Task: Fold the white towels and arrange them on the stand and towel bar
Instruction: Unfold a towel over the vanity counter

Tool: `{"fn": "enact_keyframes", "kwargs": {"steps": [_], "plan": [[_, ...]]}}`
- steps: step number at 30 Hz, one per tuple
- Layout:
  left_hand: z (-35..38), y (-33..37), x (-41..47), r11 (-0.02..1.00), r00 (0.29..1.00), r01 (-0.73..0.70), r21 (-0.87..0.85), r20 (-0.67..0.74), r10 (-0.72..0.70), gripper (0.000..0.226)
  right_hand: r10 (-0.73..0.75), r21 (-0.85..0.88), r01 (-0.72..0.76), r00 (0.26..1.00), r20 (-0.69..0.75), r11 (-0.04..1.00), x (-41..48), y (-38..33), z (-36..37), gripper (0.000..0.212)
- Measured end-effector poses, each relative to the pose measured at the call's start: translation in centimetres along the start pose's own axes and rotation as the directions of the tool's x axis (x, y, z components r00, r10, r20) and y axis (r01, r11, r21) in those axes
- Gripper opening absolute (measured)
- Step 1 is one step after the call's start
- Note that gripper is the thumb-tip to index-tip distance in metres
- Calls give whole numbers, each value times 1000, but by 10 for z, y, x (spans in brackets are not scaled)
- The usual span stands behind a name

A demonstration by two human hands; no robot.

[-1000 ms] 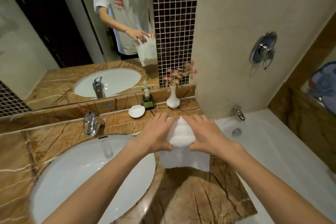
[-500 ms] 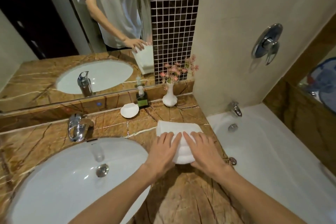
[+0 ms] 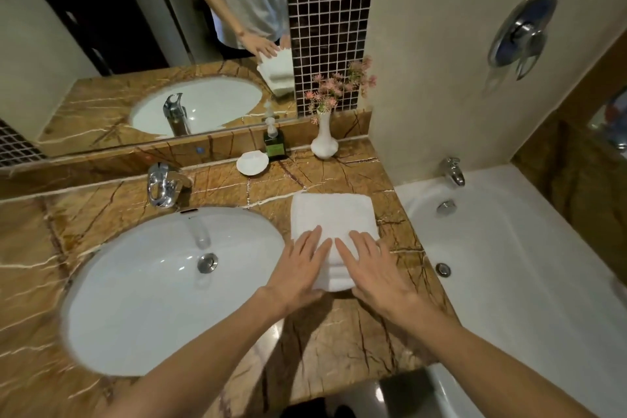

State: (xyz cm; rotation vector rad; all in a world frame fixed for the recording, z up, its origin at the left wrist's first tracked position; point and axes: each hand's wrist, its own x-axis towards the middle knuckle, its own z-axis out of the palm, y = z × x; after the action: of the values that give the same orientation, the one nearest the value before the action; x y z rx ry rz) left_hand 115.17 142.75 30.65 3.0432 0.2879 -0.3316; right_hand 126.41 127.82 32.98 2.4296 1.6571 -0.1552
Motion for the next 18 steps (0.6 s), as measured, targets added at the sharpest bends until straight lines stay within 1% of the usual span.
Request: {"fn": "enact_keyframes", "kwargs": {"steps": [3,5,6,8,10,14,18], "plan": [[3,10,-10,1000,1000,17,-10,-4,-17,92,-29,37,30,999,-32,999,-9,-1,4,78],[4,15,-14,999,999,30,-11,-23,-31,87,-12,117,21,997,-79,993,-12,1,6,70],[4,16,-14,999,998,48,-13,-27,-48,86,9,160,5,996,-89,987,-11,3,6,70],[3,20,-11,994,995,100,-33,0,-100,87,39,214,-27,998,-51,976,-6,6,7,74],[4,22,-8,990,990,130,-53,59,-127,88,21,198,-24,1000,15,980,-2,8,8,78],[11,23,-4,990,983,127,-55,144,-118,91,-8,167,-9,995,97,986,0,4,15,78],[9,19,-4,991,982,112,-78,159,-98,88,-11,184,-13,991,131,983,-1,3,14,75]]}}
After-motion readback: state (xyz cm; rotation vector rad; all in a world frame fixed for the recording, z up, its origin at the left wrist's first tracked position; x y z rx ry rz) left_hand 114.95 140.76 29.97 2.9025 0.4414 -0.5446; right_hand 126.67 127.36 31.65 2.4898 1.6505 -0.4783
